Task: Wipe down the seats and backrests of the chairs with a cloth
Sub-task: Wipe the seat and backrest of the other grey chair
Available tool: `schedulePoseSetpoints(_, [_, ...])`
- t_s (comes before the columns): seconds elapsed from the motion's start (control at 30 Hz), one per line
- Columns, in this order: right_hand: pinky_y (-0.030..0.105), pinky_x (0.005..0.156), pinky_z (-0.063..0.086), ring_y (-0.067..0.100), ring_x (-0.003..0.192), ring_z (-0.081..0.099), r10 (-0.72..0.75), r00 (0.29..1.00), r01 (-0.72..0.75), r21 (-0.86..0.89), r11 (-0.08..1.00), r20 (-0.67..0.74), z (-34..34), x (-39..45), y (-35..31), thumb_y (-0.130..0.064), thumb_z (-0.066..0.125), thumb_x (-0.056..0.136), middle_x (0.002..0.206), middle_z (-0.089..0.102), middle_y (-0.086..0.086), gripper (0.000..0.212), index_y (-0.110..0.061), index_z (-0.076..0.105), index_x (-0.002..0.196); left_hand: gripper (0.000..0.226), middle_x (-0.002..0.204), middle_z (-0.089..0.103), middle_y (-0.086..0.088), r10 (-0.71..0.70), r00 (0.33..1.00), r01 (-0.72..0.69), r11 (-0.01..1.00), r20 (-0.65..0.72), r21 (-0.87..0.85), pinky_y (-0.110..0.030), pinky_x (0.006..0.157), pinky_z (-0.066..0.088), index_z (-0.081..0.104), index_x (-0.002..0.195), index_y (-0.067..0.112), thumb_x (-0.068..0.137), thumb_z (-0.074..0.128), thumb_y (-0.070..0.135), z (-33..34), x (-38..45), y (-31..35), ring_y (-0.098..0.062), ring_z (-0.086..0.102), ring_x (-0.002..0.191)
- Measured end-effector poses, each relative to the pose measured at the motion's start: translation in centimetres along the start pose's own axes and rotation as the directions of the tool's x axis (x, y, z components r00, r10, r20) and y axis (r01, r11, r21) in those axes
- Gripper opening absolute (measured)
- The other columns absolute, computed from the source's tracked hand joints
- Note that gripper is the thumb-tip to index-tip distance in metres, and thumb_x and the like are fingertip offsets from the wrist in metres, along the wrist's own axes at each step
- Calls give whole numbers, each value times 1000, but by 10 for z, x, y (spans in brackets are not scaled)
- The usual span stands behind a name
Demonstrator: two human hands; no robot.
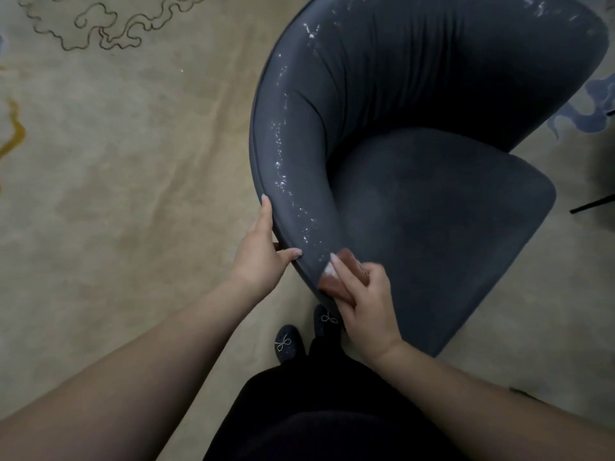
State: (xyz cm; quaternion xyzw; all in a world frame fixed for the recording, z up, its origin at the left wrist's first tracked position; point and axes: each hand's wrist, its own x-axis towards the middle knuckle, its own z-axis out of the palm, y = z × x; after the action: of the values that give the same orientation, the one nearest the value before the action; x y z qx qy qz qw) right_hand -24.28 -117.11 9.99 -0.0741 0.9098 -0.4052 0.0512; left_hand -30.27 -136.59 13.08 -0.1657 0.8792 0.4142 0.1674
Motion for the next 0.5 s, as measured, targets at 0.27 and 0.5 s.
schedulePoseSetpoints(0.27, [51, 82, 49, 30, 94, 49, -8, 1000, 9, -35, 999, 19, -3, -9, 7, -17, 65, 79, 104, 45, 8, 71, -40, 41, 142, 114, 156, 25, 13, -26, 999, 27, 998, 28, -55, -38, 100, 47, -9, 152, 32, 80, 77, 14, -1, -3, 3, -20, 59, 116])
schedulePoseSetpoints(0.5, [45, 84, 48, 29, 98, 47, 29, 999, -28, -96, 995, 14, 12, 51, -19, -23, 67, 84, 106, 44, 6, 59, -42, 50, 137, 106, 156, 26, 10, -24, 999, 26, 999, 38, -41, -40, 100, 46, -14, 151, 33, 86, 69, 15, 0, -2, 3, -19, 61, 112])
